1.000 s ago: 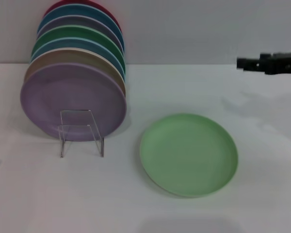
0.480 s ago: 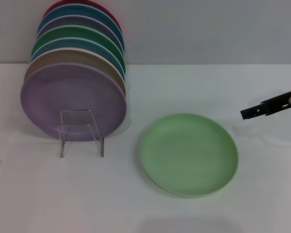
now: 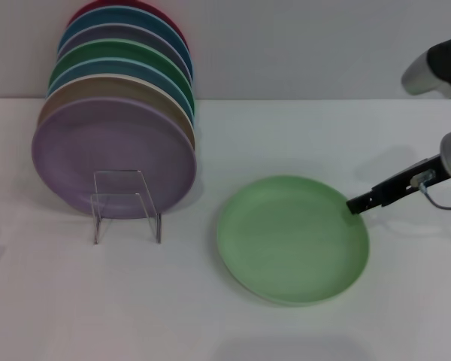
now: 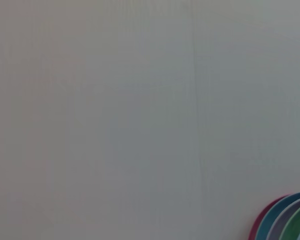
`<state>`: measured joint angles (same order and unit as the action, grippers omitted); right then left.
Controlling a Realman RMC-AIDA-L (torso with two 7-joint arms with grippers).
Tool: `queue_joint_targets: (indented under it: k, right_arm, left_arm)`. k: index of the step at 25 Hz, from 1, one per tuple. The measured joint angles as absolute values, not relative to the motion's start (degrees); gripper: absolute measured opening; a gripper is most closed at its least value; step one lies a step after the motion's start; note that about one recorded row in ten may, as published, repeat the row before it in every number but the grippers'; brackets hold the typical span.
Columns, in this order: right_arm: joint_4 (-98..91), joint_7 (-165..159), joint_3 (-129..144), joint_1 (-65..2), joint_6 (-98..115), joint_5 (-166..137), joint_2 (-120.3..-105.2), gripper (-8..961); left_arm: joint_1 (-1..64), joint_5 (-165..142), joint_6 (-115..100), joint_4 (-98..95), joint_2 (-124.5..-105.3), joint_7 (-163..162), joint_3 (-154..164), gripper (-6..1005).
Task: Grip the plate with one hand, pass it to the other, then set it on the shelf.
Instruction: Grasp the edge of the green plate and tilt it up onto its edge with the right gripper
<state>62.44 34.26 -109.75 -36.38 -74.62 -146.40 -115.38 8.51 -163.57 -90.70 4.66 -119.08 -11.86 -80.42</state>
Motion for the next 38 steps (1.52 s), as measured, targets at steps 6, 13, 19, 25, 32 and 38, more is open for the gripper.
queue_joint_targets:
  k: [6, 13, 19, 25, 32, 38]
  right_arm:
    - [58.6, 34.6, -108.4, -37.5, -71.8, -146.5, -115.5, 731]
    - [57.0, 34.9, -107.9, -37.8, -70.3, -146.5, -115.77, 705]
    - [56.6, 34.9, -107.8, -37.9, -69.8, -146.6, -116.05, 683]
    - [54.9, 34.9, -107.8, -38.5, -68.3, -146.4, -116.08, 661]
    - [52.6, 35.0, -107.0, -39.4, -66.6, -146.4, -116.62, 407]
    - [53.2, 35.1, -106.3, -39.2, -66.0, -146.0, -117.28, 243]
  left_arm:
    - [8.6, -163.6, -90.7, 4.8, -119.08, -11.9, -79.8, 830]
    - [8.7, -163.6, -90.7, 5.1, -119.08, -11.9, -79.7, 830]
    - [8.7, -163.6, -90.7, 5.2, -118.99, -11.9, -79.2, 829]
    - [8.7, -163.6, -90.2, 5.2, -118.99, -11.9, -79.2, 829]
    - [8.8, -163.6, -89.4, 5.2, -118.99, -12.0, -79.1, 829]
    - [9.1, -163.6, -89.7, 5.2, -119.08, -12.0, -79.0, 829]
